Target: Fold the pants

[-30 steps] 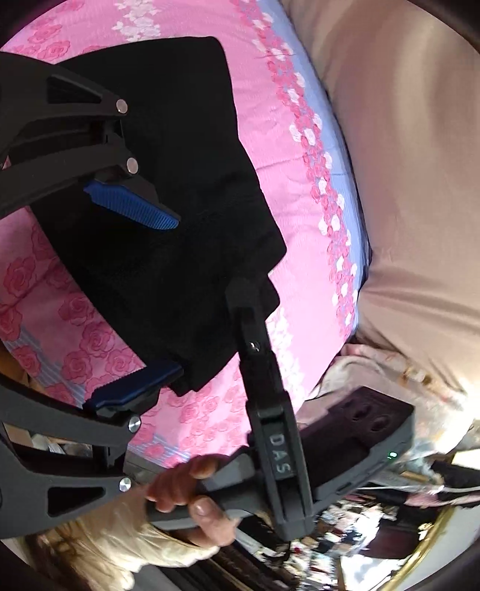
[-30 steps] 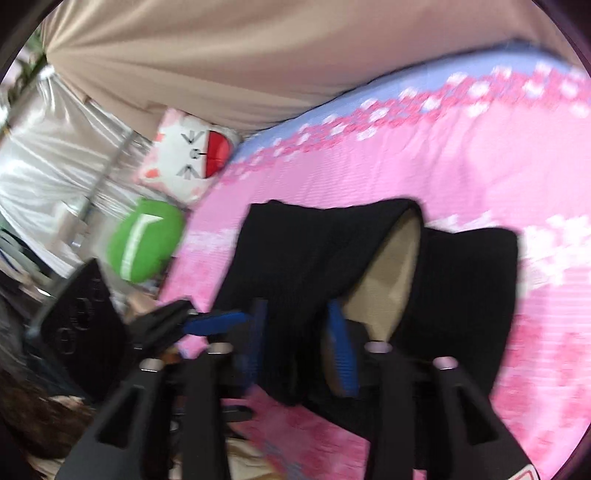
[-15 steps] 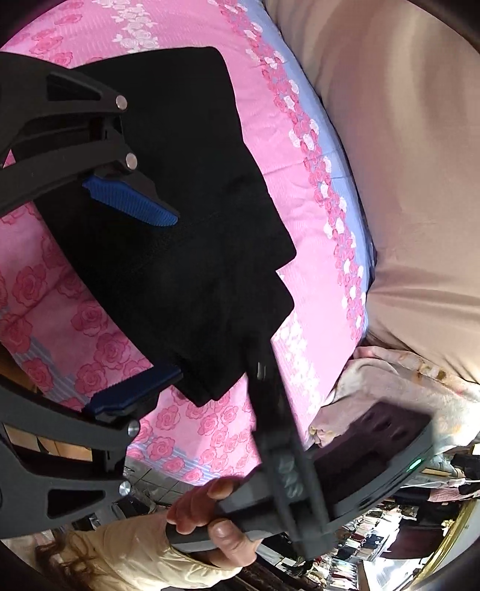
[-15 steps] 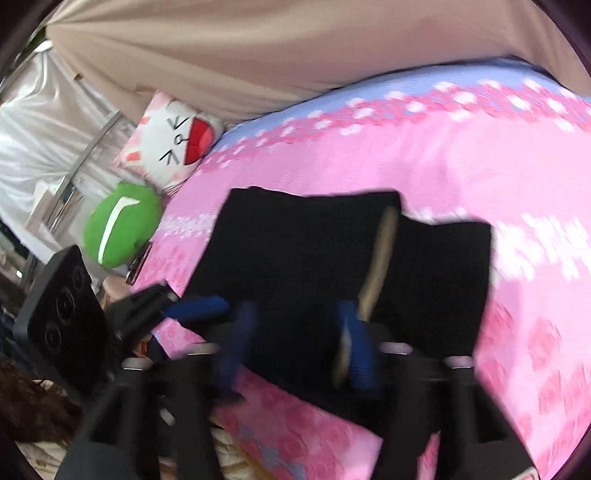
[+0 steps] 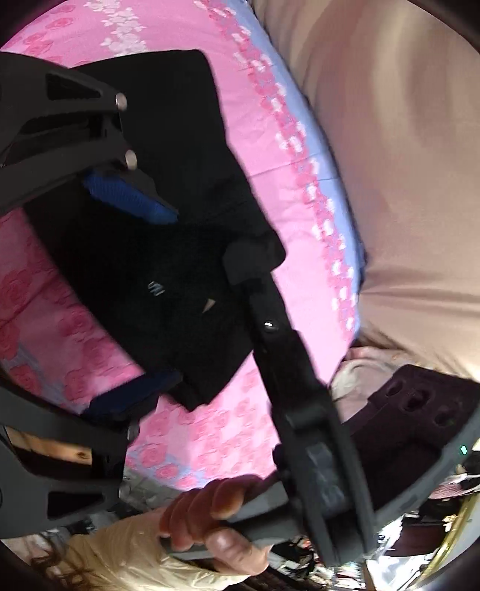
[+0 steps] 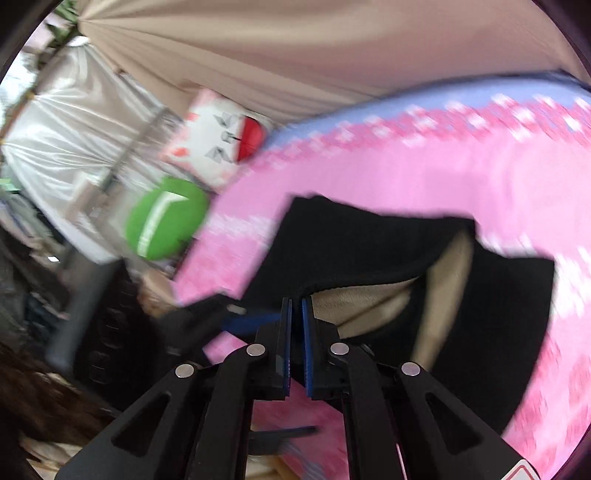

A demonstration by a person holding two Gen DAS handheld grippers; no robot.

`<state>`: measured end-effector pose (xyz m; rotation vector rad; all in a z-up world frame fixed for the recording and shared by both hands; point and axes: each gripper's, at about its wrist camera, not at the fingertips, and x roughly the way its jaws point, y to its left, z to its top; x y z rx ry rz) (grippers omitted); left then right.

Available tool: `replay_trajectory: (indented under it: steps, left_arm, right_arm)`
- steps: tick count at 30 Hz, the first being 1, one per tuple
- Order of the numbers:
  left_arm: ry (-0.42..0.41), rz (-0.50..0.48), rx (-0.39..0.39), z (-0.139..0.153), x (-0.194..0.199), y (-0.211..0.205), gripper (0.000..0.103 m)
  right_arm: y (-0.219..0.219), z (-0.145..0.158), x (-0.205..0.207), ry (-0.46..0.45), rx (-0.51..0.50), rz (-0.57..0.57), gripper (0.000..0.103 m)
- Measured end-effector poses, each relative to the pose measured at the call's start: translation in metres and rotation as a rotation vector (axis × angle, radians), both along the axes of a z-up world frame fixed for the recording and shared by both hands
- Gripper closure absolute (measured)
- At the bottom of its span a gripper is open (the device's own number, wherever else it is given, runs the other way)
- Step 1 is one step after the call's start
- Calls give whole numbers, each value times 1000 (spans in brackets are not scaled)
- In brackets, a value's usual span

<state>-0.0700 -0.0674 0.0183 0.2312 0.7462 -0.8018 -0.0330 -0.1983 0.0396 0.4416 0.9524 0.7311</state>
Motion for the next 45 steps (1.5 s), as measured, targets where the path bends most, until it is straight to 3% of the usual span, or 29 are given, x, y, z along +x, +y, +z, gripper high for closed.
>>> replay_trajectory:
  steps: [2, 3, 5, 7, 10, 13, 17, 18, 19, 21, 25, 27, 30, 32, 33, 34, 35, 36, 37, 38, 40, 42, 45]
  left_arm:
    - [4, 37, -11, 1, 16, 2, 83]
    - [15, 59, -14, 1, 25, 5, 95]
    - [32, 109, -26, 5, 43, 16, 97]
    - [7, 167, -54, 21, 54, 34, 98]
    - [-32, 232, -131, 54, 61, 62, 98]
    - [-58, 250, -174, 76, 62, 76, 97]
    - [-53, 251, -138, 76, 65, 68, 97]
    - [-48, 248, -134, 74, 64, 66, 97]
    - [-47, 245, -131, 74, 63, 65, 97]
    - [-45, 231, -131, 75, 58, 61, 97]
    - [-4, 121, -187, 76, 41, 46, 97]
    - [44, 61, -183, 60, 38, 28, 95]
    - [131, 27, -66, 3, 38, -13, 93]
    - [203, 22, -34, -25, 37, -22, 92]
    - [203, 27, -46, -24, 34, -17, 91]
    - [185, 35, -67, -16, 30, -7, 87]
    - [162, 46, -85, -7, 27, 3, 74]
    - [132, 67, -99, 3, 25, 14, 63]
    - [87, 105, -115, 14, 22, 31, 45]
    - [50, 144, -126, 23, 20, 47, 39]
    - [11, 202, -154, 39, 19, 74, 37]
    - [-6, 254, -173, 49, 17, 93, 30]
    - [-29, 352, -167, 51, 22, 119, 27]
  right_arm:
    - [5, 9, 8, -18, 24, 24, 98]
    - [6, 11, 12, -20, 13, 25, 96]
    - [0, 11, 19, -15, 27, 14, 91]
    - [-14, 9, 17, -17, 28, -34, 75]
    - [-25, 0, 8, -20, -130, -113, 57]
    - [-17, -22, 14, 15, -201, -104, 55]
    - [11, -46, 37, 22, -339, -86, 49]
    - [14, -51, 40, 23, -330, -72, 58]
    - [21, -56, 43, 27, -312, -46, 96]
    - [22, -54, 41, 19, -287, -28, 99]
    - [-8, -10, 15, -104, -245, -119, 99]
    - [-31, -19, 13, -76, -289, -189, 99]
    - [-55, -76, 23, 91, -308, -233, 96]
    - [-75, -81, 15, 121, -156, -283, 90]
    - [-82, -73, 7, 127, -155, -308, 76]
    - [-86, -65, 0, 106, -170, -334, 41]
    - [-91, -53, -10, 62, -171, -364, 27]
    - [-94, -45, -17, 34, -153, -373, 24]
    - [-96, -39, -21, 23, -116, -361, 24]
    - [-98, -36, -22, 27, -54, -345, 24]
    - [-96, -36, -17, 36, 15, -308, 23]
    - [-94, -45, -9, 72, 6, -309, 23]
    - [-82, -71, 10, 189, 18, -289, 22]
